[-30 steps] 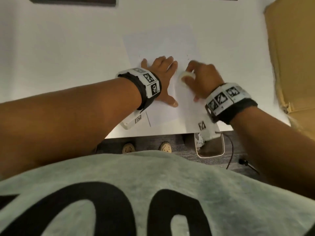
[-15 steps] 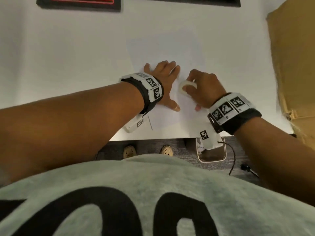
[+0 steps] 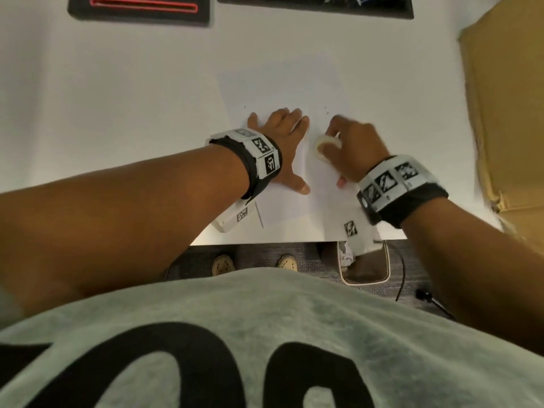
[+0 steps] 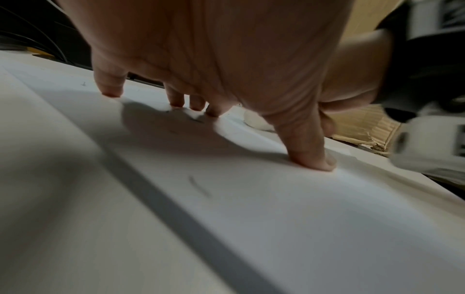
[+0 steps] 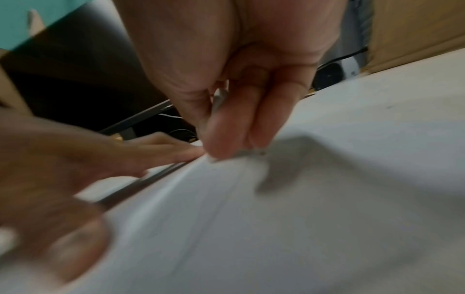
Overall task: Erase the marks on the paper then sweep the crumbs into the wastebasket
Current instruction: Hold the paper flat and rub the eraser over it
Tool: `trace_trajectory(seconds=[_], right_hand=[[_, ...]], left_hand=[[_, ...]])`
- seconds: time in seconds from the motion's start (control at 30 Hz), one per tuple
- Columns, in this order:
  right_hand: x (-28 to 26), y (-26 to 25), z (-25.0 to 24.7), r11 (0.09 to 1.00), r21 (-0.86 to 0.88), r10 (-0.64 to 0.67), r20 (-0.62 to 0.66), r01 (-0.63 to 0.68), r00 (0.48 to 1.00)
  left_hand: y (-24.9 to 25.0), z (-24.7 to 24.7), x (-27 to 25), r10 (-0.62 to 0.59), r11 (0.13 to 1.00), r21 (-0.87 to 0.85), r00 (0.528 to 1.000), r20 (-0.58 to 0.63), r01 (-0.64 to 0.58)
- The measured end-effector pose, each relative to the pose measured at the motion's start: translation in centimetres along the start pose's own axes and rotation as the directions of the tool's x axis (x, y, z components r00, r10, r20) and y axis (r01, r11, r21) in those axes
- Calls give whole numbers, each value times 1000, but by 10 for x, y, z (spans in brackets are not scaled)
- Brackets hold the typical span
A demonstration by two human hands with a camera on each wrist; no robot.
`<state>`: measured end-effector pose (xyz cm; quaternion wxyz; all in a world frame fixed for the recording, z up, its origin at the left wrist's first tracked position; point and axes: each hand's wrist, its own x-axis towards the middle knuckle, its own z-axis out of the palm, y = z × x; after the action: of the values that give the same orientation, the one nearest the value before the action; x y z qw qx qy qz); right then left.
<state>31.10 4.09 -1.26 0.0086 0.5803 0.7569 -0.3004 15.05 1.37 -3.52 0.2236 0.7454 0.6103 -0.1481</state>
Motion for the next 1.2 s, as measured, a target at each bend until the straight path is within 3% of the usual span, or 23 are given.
trace_trajectory(seconds=[0.07, 0.23, 0.37, 0.5, 0.7, 0.8, 0.93, 1.13, 1.2], right_hand=[[-10, -4, 8, 999, -27, -41, 80, 43, 996], [10, 4, -10, 997, 39, 74, -56, -72, 996], [-11, 2, 5, 1000, 4, -13, 85, 13, 996], [10, 15, -12, 999, 1, 37, -24, -37, 999], [15, 27, -19, 999, 42, 30, 52, -32, 998], [11, 28, -16, 1000, 12, 4, 54, -5, 999], [12, 21, -16, 997, -50, -53, 49, 56, 997], [-13, 34, -10, 979, -159, -116, 63, 125, 991], [2, 28, -12, 966, -213, -144, 37, 149, 989]], left_hand=[[0, 0, 0, 3, 1000, 2, 1000, -5, -3], [0, -1, 1, -1, 1000, 1, 1000, 20, 1], [0, 0, 1, -10, 1000, 15, 1000, 7, 10], [0, -2, 2, -8, 1000, 13, 1000, 24, 8], [-12, -25, 3, 9, 990, 142, 1000, 24, -12], [-4, -32, 4, 21, 988, 154, 1000, 2, -21], [18, -11, 6, -48, 998, 43, 999, -15, 49], [16, -8, 11, -66, 995, 77, 997, -39, 68], [16, -9, 12, -67, 994, 83, 997, -33, 69]])
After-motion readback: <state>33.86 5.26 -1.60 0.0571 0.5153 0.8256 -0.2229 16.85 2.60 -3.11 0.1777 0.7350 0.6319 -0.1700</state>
